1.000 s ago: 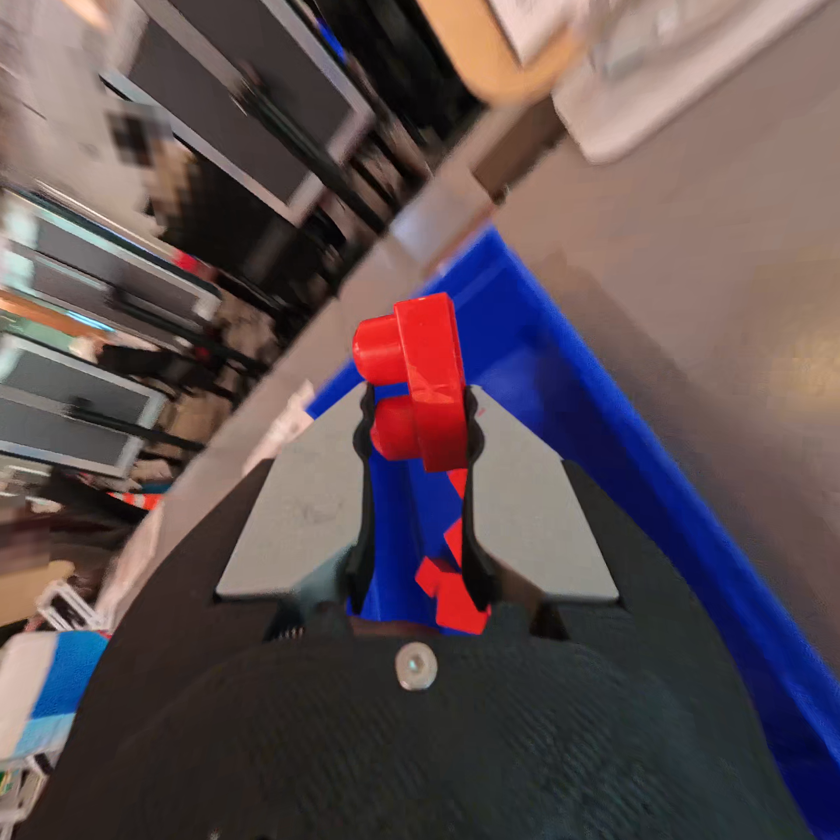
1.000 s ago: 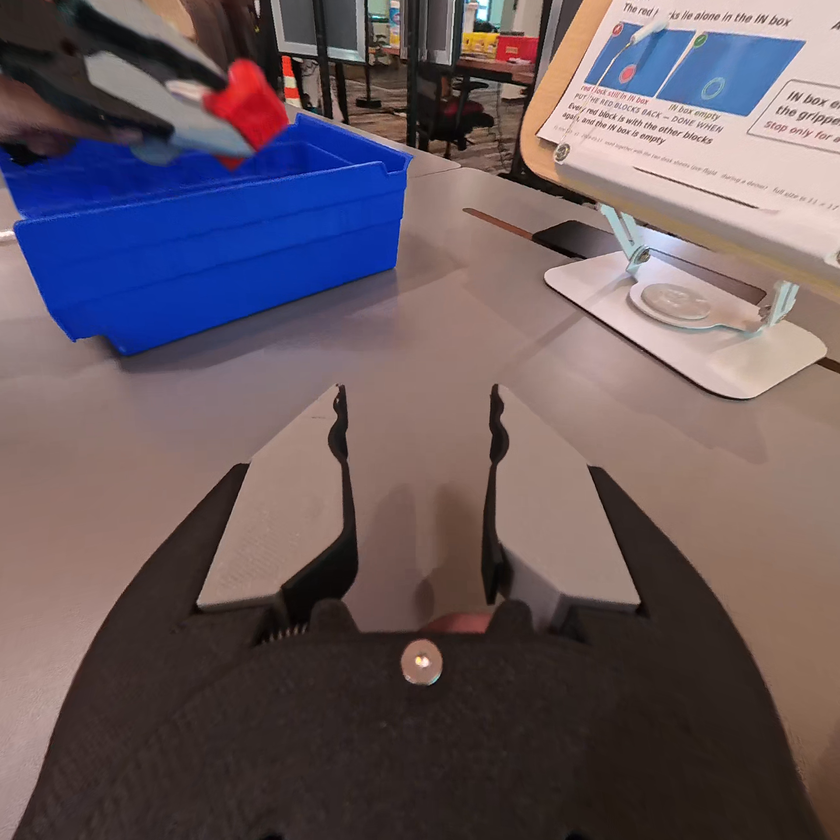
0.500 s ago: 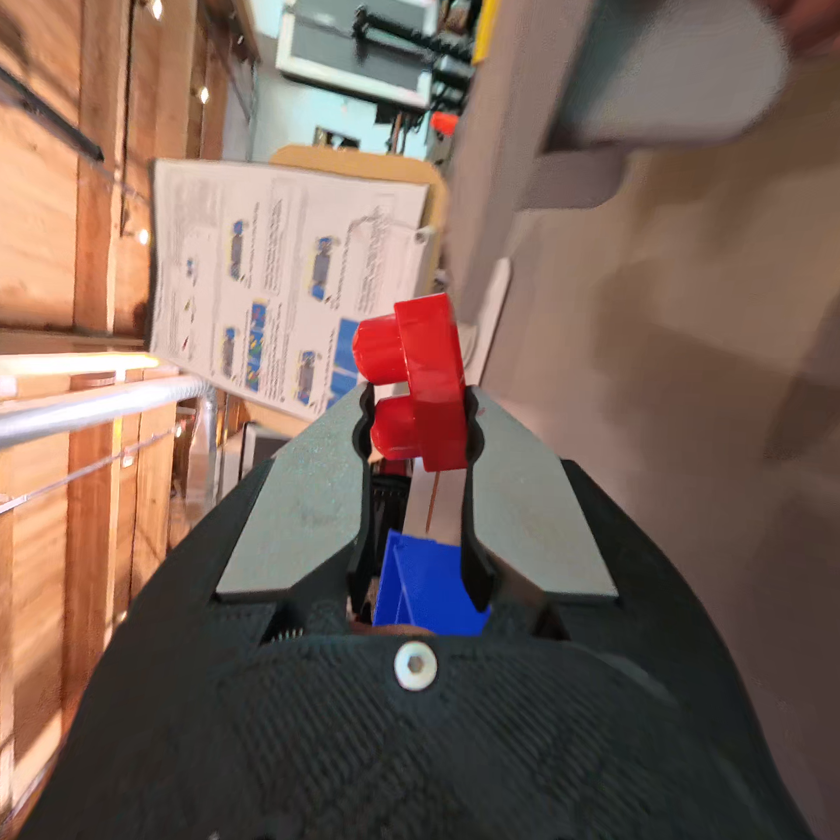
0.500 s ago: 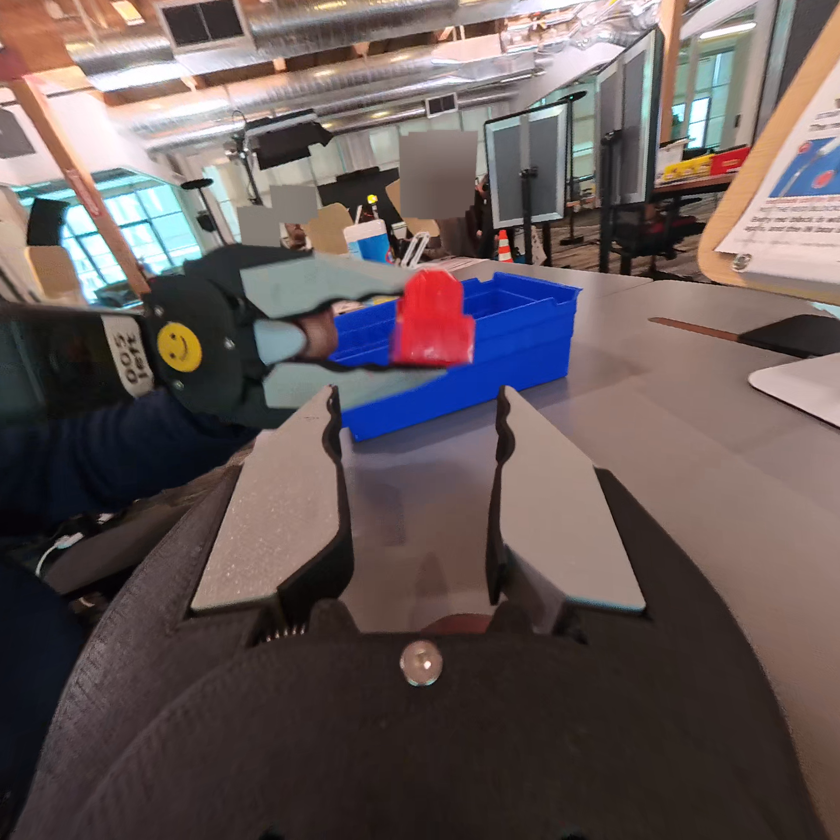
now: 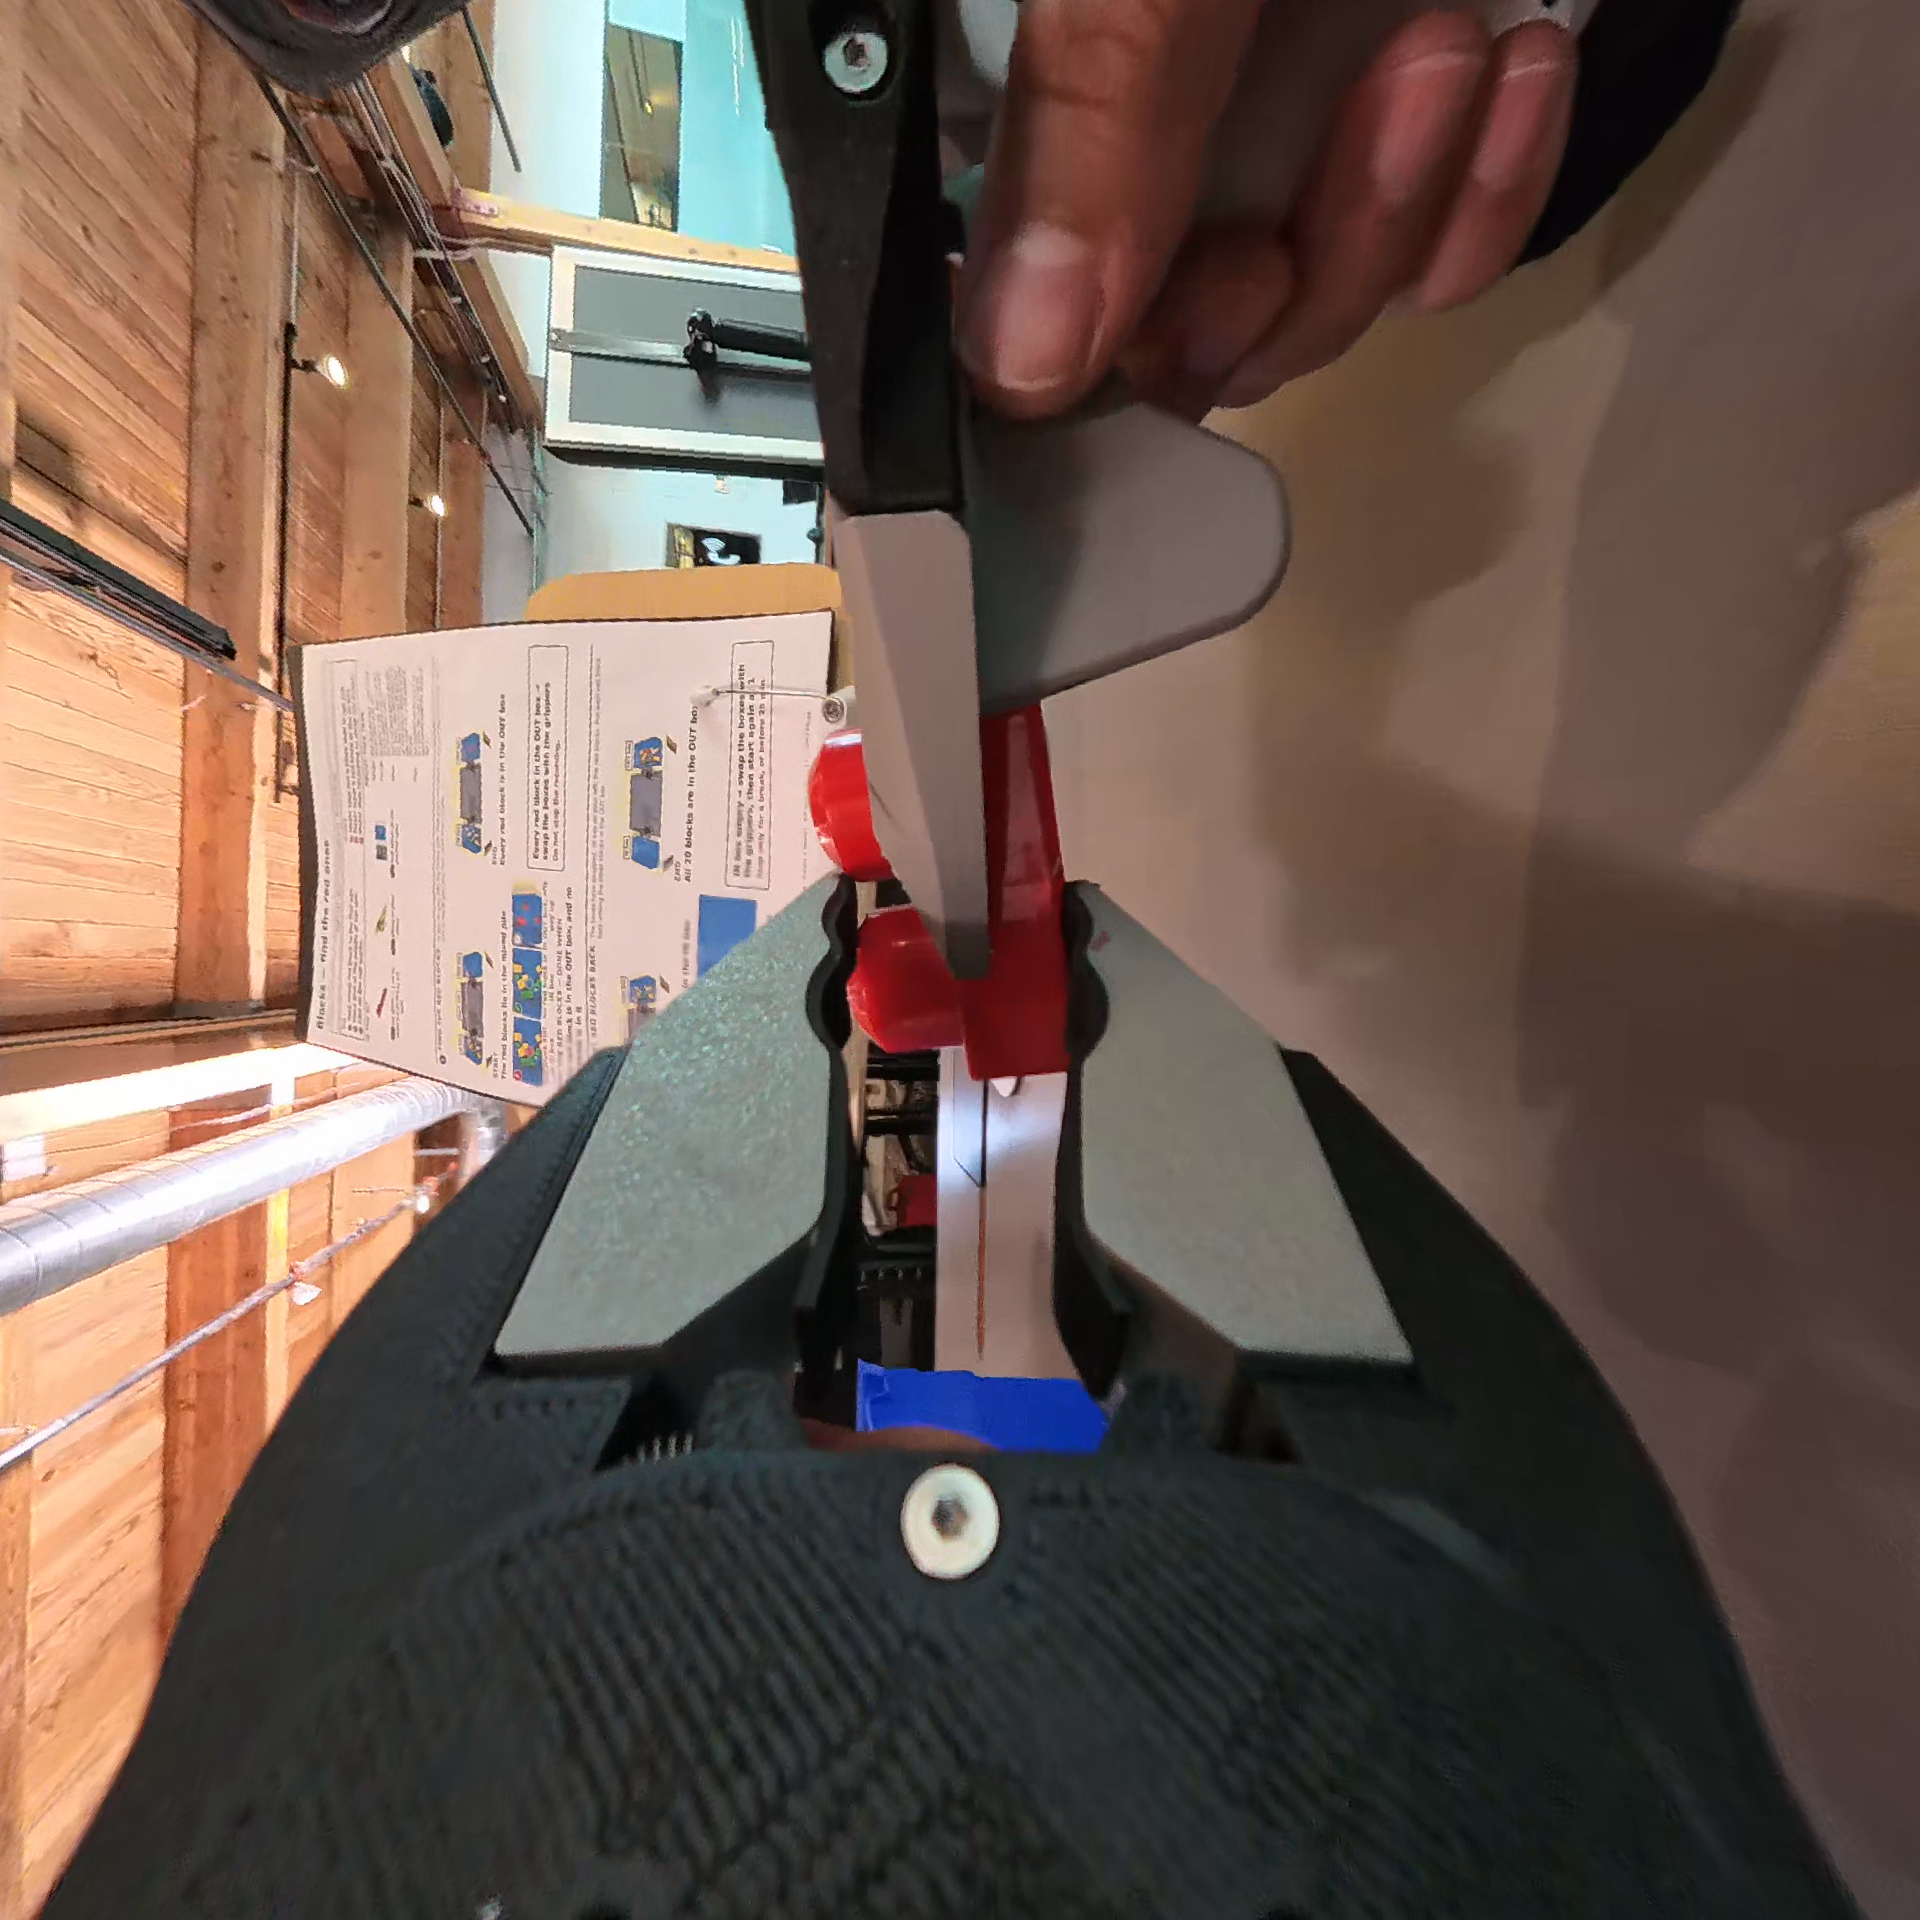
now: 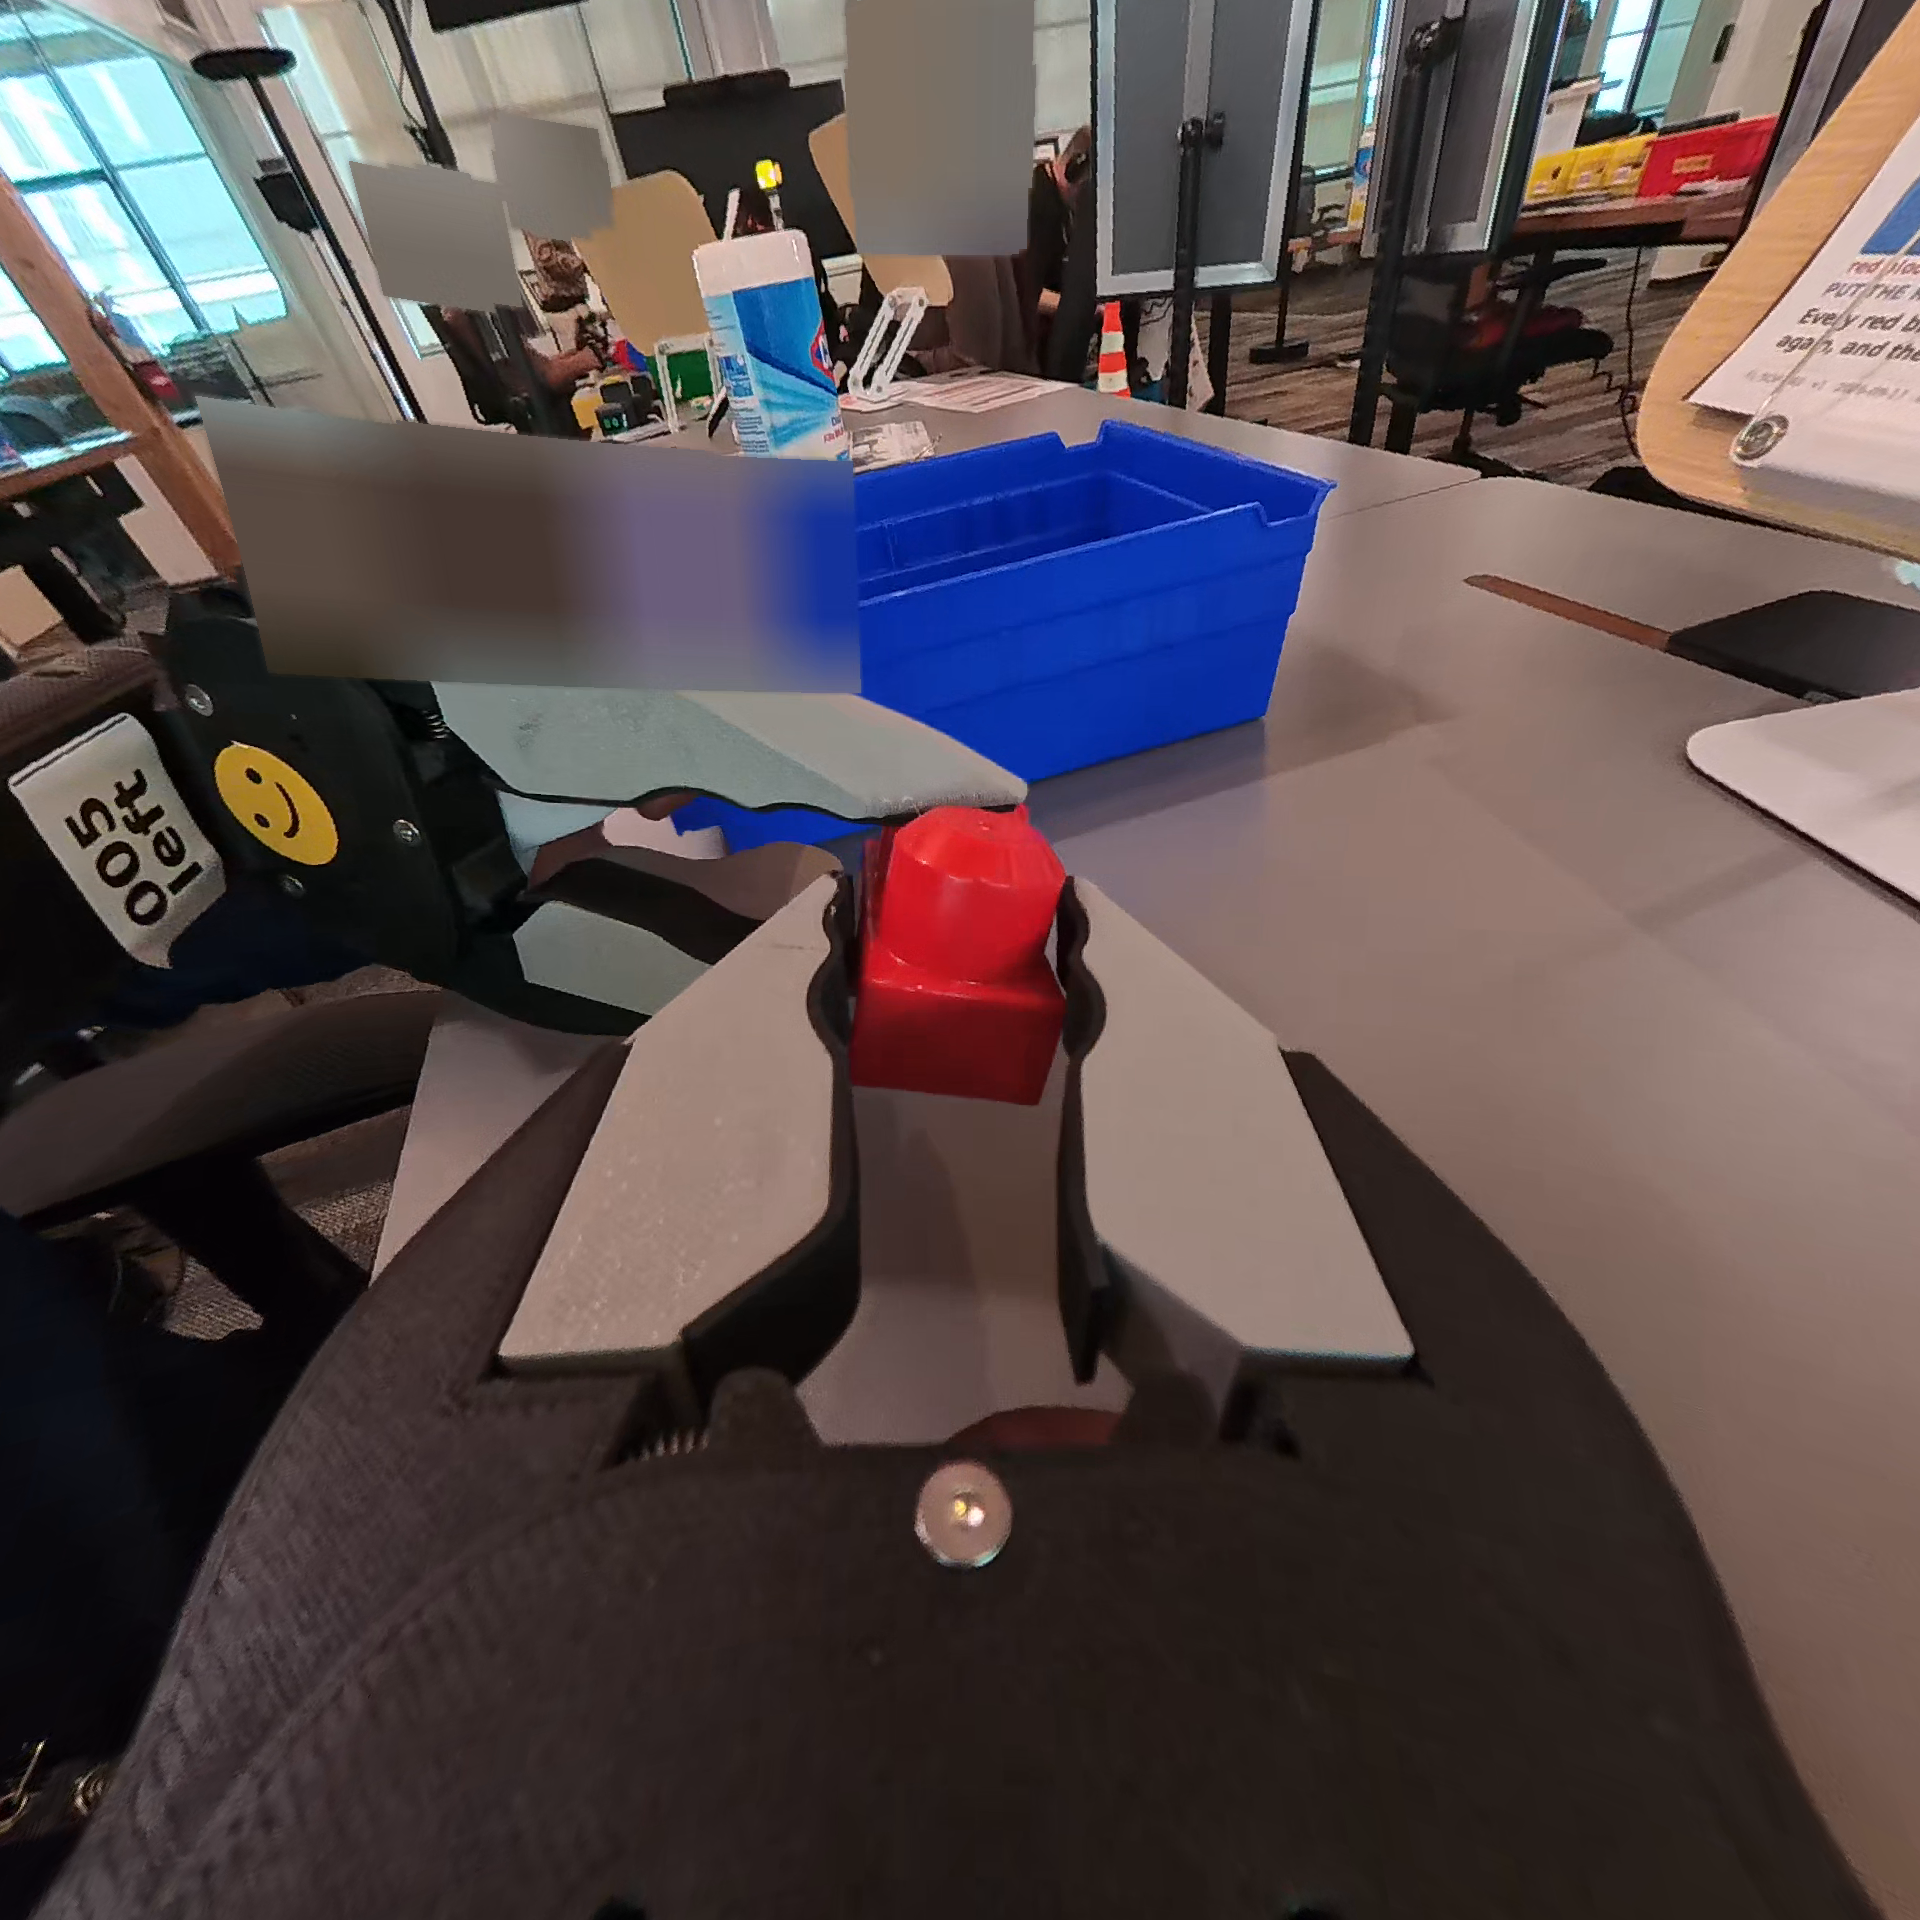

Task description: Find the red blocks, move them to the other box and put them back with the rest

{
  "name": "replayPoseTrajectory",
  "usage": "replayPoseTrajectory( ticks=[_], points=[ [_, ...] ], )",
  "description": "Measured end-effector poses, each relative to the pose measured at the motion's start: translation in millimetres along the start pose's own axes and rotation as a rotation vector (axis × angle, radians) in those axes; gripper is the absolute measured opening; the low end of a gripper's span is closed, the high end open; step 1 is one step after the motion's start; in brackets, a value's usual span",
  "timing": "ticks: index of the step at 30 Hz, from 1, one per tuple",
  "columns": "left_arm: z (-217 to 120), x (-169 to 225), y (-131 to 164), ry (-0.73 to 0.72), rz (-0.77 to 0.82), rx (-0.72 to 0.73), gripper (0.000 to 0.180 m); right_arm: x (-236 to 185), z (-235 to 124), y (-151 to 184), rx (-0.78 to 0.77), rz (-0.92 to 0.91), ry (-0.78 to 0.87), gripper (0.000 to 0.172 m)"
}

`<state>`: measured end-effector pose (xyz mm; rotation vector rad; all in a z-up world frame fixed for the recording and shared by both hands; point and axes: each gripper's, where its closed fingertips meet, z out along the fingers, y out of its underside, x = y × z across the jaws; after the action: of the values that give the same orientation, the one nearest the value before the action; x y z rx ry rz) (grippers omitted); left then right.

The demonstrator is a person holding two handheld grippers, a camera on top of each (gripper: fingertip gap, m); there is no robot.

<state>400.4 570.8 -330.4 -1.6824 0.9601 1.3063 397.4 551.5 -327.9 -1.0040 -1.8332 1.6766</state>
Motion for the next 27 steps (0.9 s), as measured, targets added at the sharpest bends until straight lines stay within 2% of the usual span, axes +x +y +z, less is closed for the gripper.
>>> replayPoseTrajectory(
  ticks=[4, 9, 13, 15, 17, 19, 22, 24, 27],
  points=[
    [-2.5, 0.3, 0.3, -0.011, 0.055, -0.002, 0.037, -3.9, 2.9, 4.8, -0.020, 0.034, -0.036, 0.036],
    [-17.1, -9.0, -6.0, -0.051, -0.028, -0.006, 0.041, -9.2, -5.4, -8.1, 0.024, -0.045, 0.044, 0.036],
    [-57.8, -25.8, -14.4, 0.013, -0.339, 0.061, 0.029, -6.5, -29.6, -15.3, 0.038, -0.100, 0.195, 0.036],
    [-81.7, -38.0, -2.9, 0.024, -0.475, 0.044, 0.019, -6.9, -50.2, -22.6, 0.029, -0.143, 0.278, 0.036],
    [-102.5, -46.6, 24.2, 0.024, -0.599, -0.025, 0.019, -0.5, -84.2, -43.0, 0.034, -0.235, 0.428, 0.036],
    [-120.8, -51.4, 66.2, 0.023, -0.746, -0.137, 0.015, 19.6, -131.9, -66.5, 0.026, -0.306, 0.629, 0.035],
    [-145.5, -50.6, 138.9, 0.018, -0.975, -0.315, 0.012, 68.0, -214.0, -80.9, -0.007, -0.281, 0.906, 0.035],
    [-159.0, -46.3, 179.0, 0.014, -1.045, -0.412, 0.019, 110.4, -266.9, -64.9, -0.092, -0.221, 1.076, 0.035],
    [-169.8, -31.0, 223.2, 0.066, -1.126, -0.537, 0.029, 162.3, -307.8, -2.9, -0.297, -0.013, 1.143, 0.036]
  ],
)
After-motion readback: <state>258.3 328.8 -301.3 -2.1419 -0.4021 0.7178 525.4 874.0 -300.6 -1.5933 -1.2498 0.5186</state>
